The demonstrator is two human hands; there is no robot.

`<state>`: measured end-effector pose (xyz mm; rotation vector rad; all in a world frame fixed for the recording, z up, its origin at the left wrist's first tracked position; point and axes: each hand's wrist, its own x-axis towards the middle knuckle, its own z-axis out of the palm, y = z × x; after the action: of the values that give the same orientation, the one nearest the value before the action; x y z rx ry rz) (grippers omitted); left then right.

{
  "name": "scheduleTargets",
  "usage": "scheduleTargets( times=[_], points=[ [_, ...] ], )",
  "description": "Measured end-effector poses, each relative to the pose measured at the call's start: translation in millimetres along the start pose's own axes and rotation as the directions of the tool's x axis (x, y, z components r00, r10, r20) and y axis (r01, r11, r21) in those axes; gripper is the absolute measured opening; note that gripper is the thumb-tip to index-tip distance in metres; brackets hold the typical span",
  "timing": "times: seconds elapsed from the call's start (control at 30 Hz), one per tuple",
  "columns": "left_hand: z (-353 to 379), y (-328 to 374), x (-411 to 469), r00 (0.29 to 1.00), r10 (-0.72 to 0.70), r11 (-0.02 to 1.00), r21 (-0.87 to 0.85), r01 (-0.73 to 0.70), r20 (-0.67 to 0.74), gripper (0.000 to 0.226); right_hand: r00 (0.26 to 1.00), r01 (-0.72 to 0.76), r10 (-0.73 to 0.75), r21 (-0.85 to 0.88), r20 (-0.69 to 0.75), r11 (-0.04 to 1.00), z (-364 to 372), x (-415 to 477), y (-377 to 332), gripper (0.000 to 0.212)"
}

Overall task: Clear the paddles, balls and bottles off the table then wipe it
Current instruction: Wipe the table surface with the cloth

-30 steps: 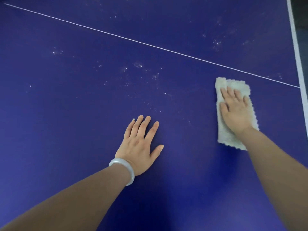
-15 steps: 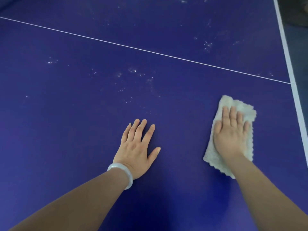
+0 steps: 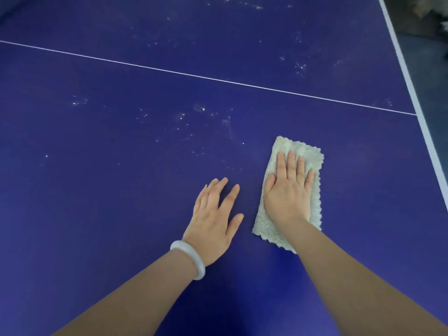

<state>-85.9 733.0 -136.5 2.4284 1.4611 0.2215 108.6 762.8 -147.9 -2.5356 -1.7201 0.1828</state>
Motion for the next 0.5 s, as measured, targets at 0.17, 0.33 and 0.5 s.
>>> scheduleTargets(
  times=[0.17,0.33,0.5],
  points=[
    [-30.5,-86.1,-18.4,0.983,-0.165,0.982,0.080,0.172,-0.087,0.069,1.000,-0.020,0.020,-0.007,0.004,1.000,-2.3,-0.7,-1.6,0.059],
    [-44.2,-144.6,-16.5,0.959,-0.282,0.941,0.184,0.284,-0.038,0.075,1.000,-0.018,0.019,-0.032,0.010,0.999,-1.0,1.0,-2.3,0.060],
    [-41.9,-145.1,-16.1,0.958,-0.285,0.928,0.239,0.287,-0.043,0.071,0.988,-0.156,0.156,-0.024,-0.012,0.987,0.7,-3.7,-17.3,0.059]
  ],
)
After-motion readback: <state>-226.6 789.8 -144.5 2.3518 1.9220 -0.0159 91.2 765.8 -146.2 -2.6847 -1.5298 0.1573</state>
